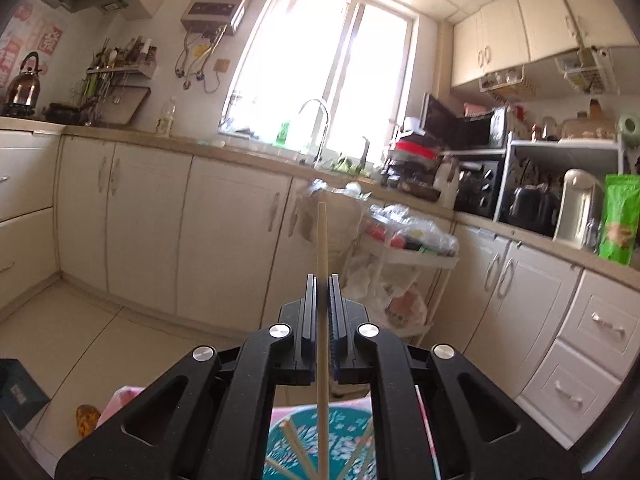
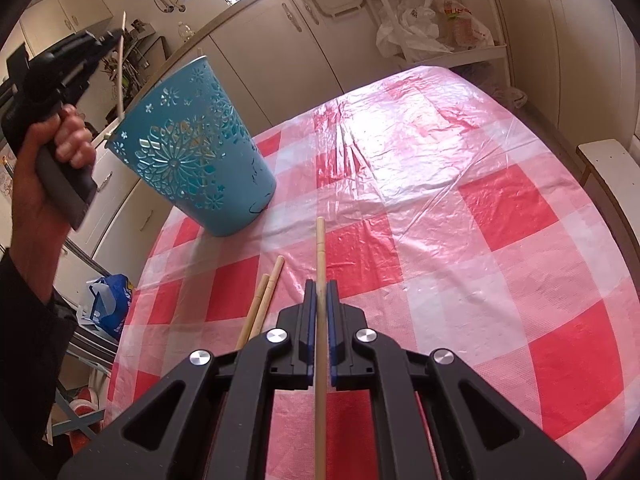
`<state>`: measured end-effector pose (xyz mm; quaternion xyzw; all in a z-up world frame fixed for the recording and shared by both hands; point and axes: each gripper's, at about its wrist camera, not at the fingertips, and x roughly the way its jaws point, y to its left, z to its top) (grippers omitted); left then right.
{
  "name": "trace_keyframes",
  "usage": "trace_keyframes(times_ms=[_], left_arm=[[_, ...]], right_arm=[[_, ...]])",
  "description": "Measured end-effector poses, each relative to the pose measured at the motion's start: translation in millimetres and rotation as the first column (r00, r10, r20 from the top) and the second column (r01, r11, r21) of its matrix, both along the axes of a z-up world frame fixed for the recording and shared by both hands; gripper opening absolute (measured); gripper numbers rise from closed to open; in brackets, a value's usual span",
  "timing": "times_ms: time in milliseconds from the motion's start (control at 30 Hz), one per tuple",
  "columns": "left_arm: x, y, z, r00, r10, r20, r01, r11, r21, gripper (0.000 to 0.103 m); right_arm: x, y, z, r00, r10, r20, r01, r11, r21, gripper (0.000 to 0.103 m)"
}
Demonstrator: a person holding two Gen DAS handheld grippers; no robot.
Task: Organize utensils
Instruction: 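Lift the stick over the teal bin with the left gripper and open it, then carry the stick over the teal bin with the right gripper and open it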
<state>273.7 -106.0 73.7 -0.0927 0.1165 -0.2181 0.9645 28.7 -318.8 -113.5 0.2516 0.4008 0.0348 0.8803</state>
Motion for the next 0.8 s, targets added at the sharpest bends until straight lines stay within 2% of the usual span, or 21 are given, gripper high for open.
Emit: trace_keyframes(times_ms=[167, 333, 400, 433, 467, 500, 600, 700, 767, 800], left_arm=[[-6.2, -1.6, -28.9, 0.999, 0.001, -0.033, 0.001, 0.997, 0.080, 0.005], [-25.0, 12.2, -44.0, 0.998, -0.011, -0.067, 0.018, 0.994, 0.107, 0.008], [-43.7, 25.4, -48.3, 0.997, -0.006, -0.071, 0.014, 0.994, 0.112, 0.024], [-56.6, 34.5, -51.7, 0.998, 0.001, -0.069, 0.006, 0.994, 0.107, 0.040], [-66.8, 42.9, -55.2, 0.998, 0.007, -0.068, 0.000, 0.995, 0.101, 0.052], [-80.5, 52.8, -61.0, 0.997, 0.013, -0.071, -0.007, 0.996, 0.093, 0.055], [-110.6, 72.7, -89.9, 0.990, 0.000, -0.140, 0.012, 0.997, 0.079, 0.060], [-126.5, 84.8, -129.2, 0.965, -0.021, -0.263, 0.036, 0.998, 0.053, 0.060], [-129.1, 91.4, -152.5, 0.938, -0.026, -0.345, 0.038, 0.999, 0.026, 0.060], [-126.5, 94.7, -154.3, 0.930, -0.031, -0.365, 0.036, 0.999, 0.008, 0.060]], right_arm=[[1.4, 1.7, 1.2, 1.000, 0.002, 0.009, -0.002, 1.000, -0.001, 0.006], [-1.6, 0.0, 8.1, 0.999, -0.008, 0.050, 0.008, 1.000, 0.002, 0.006], [-3.6, -1.4, 14.5, 0.996, -0.015, 0.084, 0.014, 1.000, 0.008, 0.006], [-5.1, -2.1, 18.8, 0.994, -0.018, 0.108, 0.017, 1.000, 0.014, 0.006], [-6.4, -2.6, 23.5, 0.991, -0.019, 0.131, 0.016, 1.000, 0.022, 0.006], [-7.7, -3.2, 27.8, 0.988, -0.021, 0.151, 0.016, 0.999, 0.030, 0.006], [-9.8, -3.0, 46.8, 0.975, -0.027, 0.222, 0.012, 0.998, 0.067, 0.006], [-5.8, 1.3, 74.3, 0.954, -0.029, 0.297, 0.004, 0.996, 0.084, 0.006], [1.9, 6.7, 97.6, 0.938, -0.020, 0.346, -0.007, 0.997, 0.076, 0.006], [6.3, 9.0, 108.0, 0.931, -0.012, 0.364, -0.015, 0.997, 0.071, 0.006]])
